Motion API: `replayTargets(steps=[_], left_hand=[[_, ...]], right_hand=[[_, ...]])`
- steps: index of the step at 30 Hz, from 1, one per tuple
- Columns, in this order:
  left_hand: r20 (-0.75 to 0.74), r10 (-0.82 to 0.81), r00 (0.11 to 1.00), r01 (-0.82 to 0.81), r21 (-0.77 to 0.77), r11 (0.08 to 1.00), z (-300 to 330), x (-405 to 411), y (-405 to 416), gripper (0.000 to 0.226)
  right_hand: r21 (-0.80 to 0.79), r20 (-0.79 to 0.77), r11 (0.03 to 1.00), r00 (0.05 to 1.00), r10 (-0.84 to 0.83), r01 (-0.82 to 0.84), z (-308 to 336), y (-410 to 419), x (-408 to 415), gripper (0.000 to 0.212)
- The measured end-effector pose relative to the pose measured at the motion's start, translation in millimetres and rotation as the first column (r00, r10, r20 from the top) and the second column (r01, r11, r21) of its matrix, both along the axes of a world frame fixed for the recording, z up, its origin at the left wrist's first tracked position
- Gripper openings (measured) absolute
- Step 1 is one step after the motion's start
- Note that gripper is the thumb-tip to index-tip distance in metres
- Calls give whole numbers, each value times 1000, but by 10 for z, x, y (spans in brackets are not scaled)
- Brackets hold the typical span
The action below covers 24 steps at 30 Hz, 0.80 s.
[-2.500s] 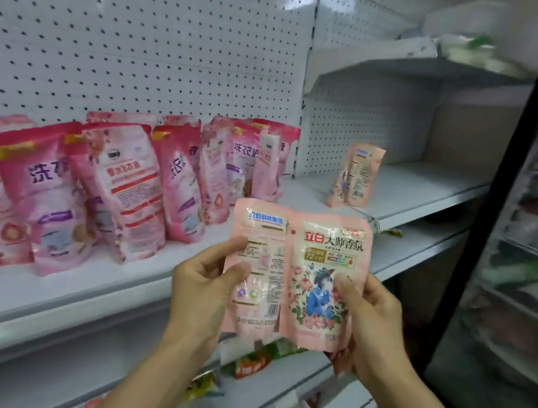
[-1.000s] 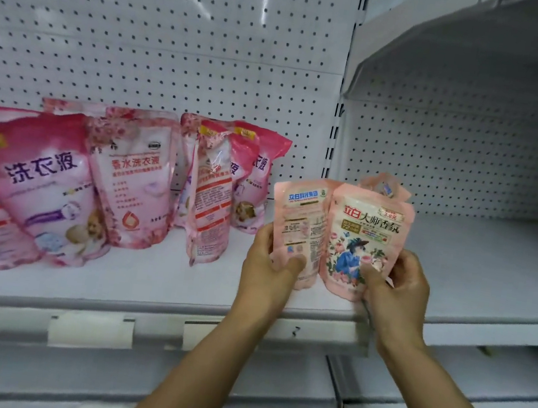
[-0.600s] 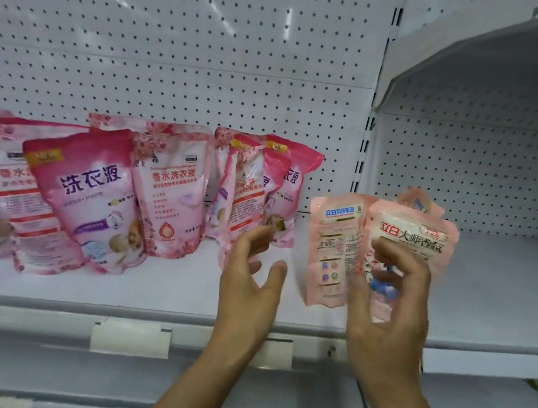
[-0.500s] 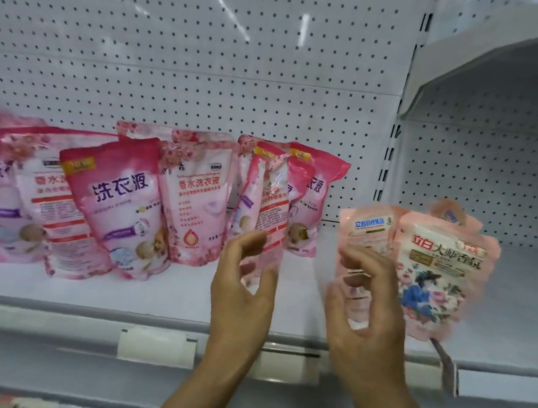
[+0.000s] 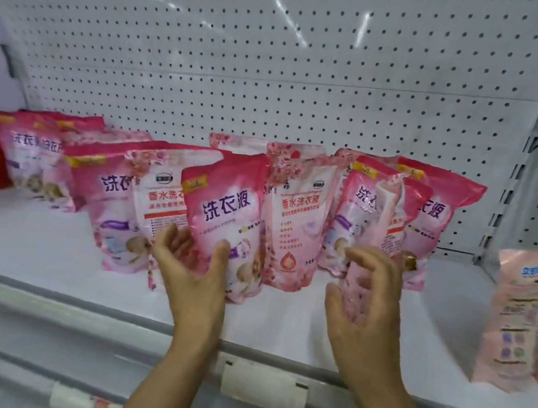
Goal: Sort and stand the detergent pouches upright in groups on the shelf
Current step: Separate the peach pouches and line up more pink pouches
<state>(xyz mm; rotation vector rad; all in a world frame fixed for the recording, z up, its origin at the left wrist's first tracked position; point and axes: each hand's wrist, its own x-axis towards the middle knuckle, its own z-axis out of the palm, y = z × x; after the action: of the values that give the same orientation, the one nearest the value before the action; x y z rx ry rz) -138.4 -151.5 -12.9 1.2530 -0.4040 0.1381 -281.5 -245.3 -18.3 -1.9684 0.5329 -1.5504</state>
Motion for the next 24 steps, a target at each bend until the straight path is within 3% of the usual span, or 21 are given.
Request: replayTargets(steps=[3,7,8,11,13,17,24], left_hand=[[-87,-213,973,216,18,976,-11,160,-23,37],[-83,-336,938,339,13,941,36,231,-35,19],[-79,-351,933,354,21,935,38,243,-38,17],[-110,-382,918,385,9,923,13,304,-40,16],[-149,-405,902,407,-19,913,-29,348,-49,16],[-148,-398,905,397,-34,917,-68,370,-75,15],[-100,-363,926,358,-65,931,-77,340,-89,13]], right_hand=[[127,152,985,979,-133,114,-19,-99,63,70],[431,37,897,991,-129,100,-13,-397,161,93],[464,32,883,995,-95,69,-22,-477,165,86],[517,97,856,995,-32,-22,-36,-638,123,40],[568,160,820,987,-23,-73,-31,-666,77,25],[619,210,770,977,28,-155,-6,-616,70,29],[523,162,829,978,131,-198,-5,-460,147,26]])
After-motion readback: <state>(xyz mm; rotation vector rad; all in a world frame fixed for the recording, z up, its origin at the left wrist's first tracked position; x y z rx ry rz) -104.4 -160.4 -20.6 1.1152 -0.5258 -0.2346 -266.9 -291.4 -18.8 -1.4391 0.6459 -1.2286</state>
